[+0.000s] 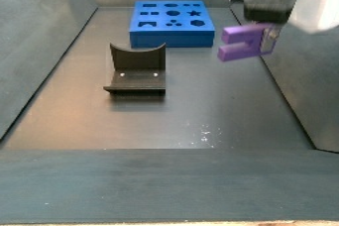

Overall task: Pick up the double-square object. Move up. Place the double-square object on the fixture. Regrasp the double-square object. Move to above the board. Insert the double-square object.
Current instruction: Place the double-square object on the fixture.

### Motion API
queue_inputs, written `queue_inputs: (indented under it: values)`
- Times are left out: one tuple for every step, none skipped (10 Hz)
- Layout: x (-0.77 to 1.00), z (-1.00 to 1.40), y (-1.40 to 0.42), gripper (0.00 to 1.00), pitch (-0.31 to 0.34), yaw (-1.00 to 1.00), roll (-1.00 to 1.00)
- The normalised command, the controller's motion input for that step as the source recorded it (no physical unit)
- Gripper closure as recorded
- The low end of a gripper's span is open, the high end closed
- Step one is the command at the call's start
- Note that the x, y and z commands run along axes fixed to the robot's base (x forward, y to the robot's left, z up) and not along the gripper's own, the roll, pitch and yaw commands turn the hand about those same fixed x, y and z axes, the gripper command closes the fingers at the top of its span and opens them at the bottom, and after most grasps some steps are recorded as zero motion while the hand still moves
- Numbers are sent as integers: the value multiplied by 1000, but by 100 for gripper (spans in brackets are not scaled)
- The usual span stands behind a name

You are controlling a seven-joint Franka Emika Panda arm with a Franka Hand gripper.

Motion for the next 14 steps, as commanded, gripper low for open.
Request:
queue_inputs:
  values:
    - [-24,828,18,100,71,-2,68]
    - [-12,660,21,100,77,6,64]
    - [-9,575,22,100,83,8,63]
    - [-4,400,22,100,89,7,57]
    - [-3,266,18,100,87,7,49]
    - [1000,-129,-461,100,-59,1000,-23]
    - [1000,-162,-458,100,-57,1000,-23]
    - [1000,-151,-400,100,-60,1000,-26]
    - [1000,-141,-374,100,-57,1000,-33]
    - [1000,-128,-329,100,-53,1000,-39]
    - [1000,-127,-310,100,-53,1000,-39]
    - [1000,-117,-267,100,-49,1000,-43]
    - [1000,-112,-251,100,-47,1000,-47]
    - [1000,-106,-221,100,-46,1000,-59]
